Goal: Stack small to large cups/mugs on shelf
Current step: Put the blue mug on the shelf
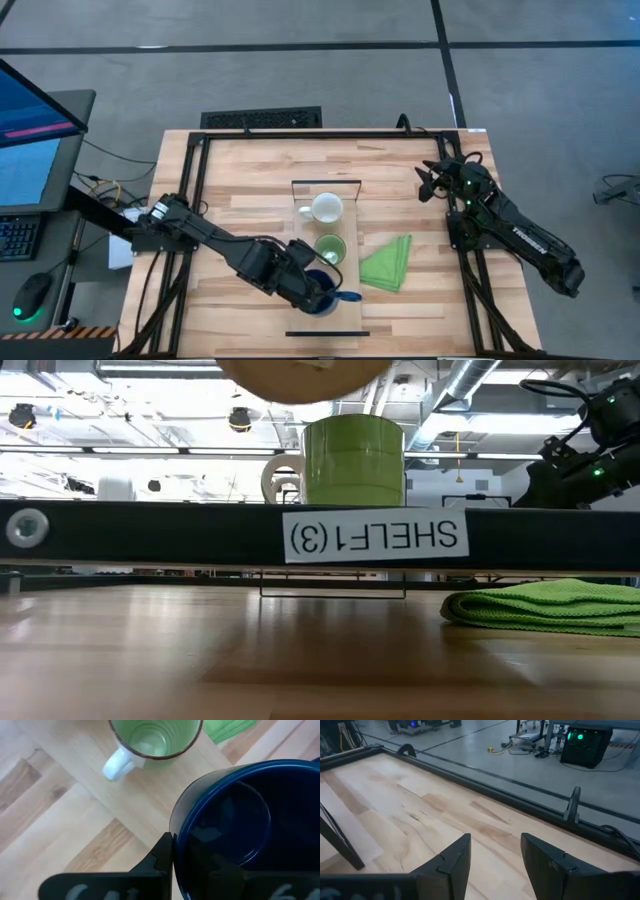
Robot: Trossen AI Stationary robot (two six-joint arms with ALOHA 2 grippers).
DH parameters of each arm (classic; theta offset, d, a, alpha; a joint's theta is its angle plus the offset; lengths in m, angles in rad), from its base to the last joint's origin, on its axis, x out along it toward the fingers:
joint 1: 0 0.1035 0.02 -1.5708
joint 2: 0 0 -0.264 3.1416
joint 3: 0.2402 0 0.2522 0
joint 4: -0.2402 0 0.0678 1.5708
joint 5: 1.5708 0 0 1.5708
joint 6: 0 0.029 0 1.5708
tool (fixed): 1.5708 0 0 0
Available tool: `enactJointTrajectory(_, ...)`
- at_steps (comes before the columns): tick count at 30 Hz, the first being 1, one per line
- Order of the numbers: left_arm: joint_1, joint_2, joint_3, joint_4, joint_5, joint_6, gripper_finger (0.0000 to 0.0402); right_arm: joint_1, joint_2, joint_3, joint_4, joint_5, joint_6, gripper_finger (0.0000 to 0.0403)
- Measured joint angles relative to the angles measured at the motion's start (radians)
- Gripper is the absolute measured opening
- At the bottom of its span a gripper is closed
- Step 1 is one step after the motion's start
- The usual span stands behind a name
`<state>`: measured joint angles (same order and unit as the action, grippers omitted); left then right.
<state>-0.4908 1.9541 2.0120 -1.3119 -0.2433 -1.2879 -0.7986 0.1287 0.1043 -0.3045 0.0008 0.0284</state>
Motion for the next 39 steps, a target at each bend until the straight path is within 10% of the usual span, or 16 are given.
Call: enactJointTrajectory(39,0.006,0.127,0.002,0.055,0.152,0.065,0.0009,0.0,0.0,0.0,-0.01,-0.002,-0.002,0.0195)
